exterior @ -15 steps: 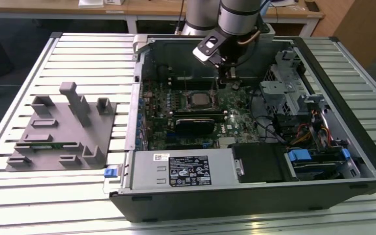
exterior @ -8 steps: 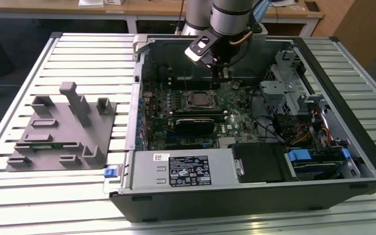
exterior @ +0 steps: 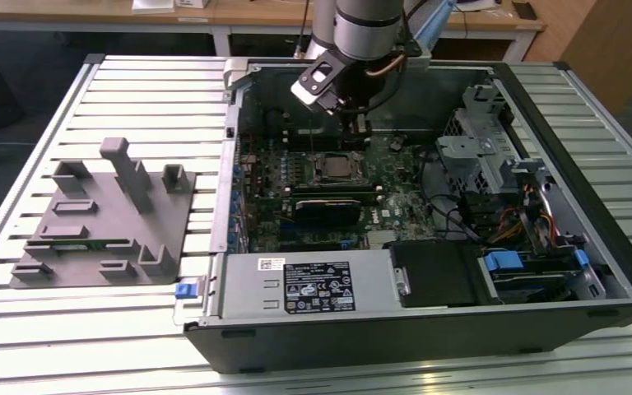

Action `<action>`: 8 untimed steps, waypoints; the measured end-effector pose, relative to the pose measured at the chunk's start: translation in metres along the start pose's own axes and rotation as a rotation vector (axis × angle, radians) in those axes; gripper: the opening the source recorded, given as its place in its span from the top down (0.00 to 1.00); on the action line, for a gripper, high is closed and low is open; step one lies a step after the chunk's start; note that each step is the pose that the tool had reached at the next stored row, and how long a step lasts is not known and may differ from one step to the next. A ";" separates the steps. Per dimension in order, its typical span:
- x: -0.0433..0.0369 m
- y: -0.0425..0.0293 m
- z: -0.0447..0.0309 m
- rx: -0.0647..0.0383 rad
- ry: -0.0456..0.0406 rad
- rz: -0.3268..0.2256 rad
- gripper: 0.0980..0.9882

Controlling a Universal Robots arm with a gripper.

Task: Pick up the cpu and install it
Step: 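Close the cpu cover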

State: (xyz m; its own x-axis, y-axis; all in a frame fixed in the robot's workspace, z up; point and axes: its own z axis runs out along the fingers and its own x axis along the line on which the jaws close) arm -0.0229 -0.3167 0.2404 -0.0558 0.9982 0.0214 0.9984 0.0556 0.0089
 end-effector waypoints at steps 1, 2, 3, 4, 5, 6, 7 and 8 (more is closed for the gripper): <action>0.0000 -0.0027 0.0005 0.000 0.0000 0.000 0.99; -0.0003 -0.0051 0.0010 0.000 -0.0001 0.000 0.99; -0.0011 -0.0069 0.0015 0.000 -0.0001 0.000 0.99; -0.0026 -0.0082 0.0022 0.000 0.0000 0.000 0.99; -0.0044 -0.0094 0.0030 0.000 0.0000 0.000 0.99; -0.0059 -0.0107 0.0038 0.000 0.0001 0.000 0.99; -0.0074 -0.0121 0.0047 0.000 0.0000 0.000 0.99; -0.0081 -0.0137 0.0056 0.000 0.0001 0.000 0.99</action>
State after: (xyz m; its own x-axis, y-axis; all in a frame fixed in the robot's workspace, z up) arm -0.0361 -0.3255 0.2344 -0.0558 0.9982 0.0214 0.9984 0.0556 0.0089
